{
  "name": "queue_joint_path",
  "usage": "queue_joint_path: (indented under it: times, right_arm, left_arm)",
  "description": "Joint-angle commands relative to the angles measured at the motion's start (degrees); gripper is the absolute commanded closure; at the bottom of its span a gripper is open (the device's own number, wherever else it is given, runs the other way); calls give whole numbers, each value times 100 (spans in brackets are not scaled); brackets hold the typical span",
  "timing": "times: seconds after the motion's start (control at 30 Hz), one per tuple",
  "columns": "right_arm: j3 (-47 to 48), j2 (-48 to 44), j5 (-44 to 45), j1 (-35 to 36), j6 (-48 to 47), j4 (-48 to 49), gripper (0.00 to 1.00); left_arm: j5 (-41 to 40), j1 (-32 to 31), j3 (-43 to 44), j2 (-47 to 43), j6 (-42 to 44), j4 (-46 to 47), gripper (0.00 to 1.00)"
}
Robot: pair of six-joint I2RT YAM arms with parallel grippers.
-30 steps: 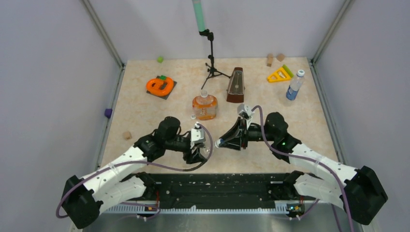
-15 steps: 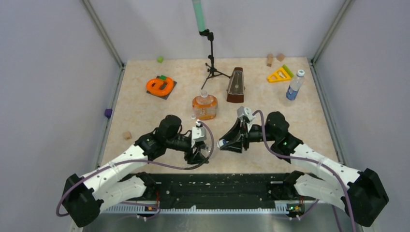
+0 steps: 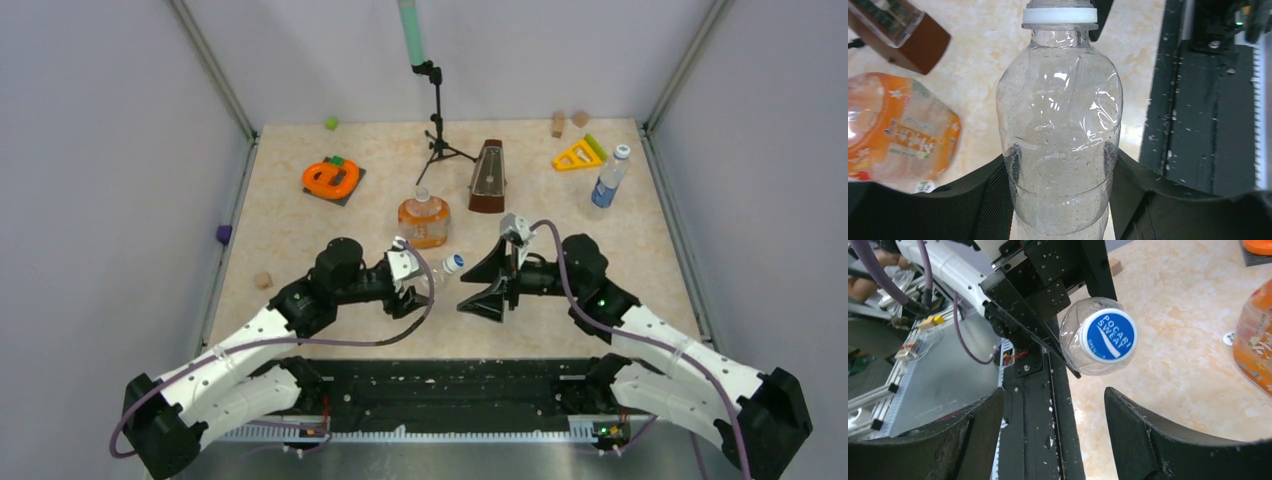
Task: Unscrew the bottle caps
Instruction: Unscrew the bottle cap from the plastic bottle.
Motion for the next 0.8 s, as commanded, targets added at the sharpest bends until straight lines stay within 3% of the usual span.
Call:
queue_joint_path:
  times: [0.0, 0.17, 0.27, 0.47, 0.63, 0.77]
  right_arm:
    - [-359, -541, 936, 71, 1029, 651, 28]
    - [-509, -918, 2746, 71, 2281, 199, 29]
    - [-513, -1006, 3145, 71, 2990, -128, 29]
    - [-1130, -1127, 2731, 71, 4220, 1196, 32]
    - [-804, -966, 2714, 67, 3980, 601, 31]
    - [-882, -794, 2615, 79, 4098, 952, 31]
  left_arm:
    - [-1152, -260, -210, -261, 354, 630, 100]
    - [-2592, -1010, -788, -658, 1081, 1381, 100]
    - [-2853, -1285, -1102, -808, 1483, 1824, 100]
    - [-3404, -1544, -1147, -651, 1846, 1810, 100]
    - [-3579, -1673, -1033, -422, 1937, 1789, 100]
    - [-3666, -1747, -925, -260, 2018, 1646, 100]
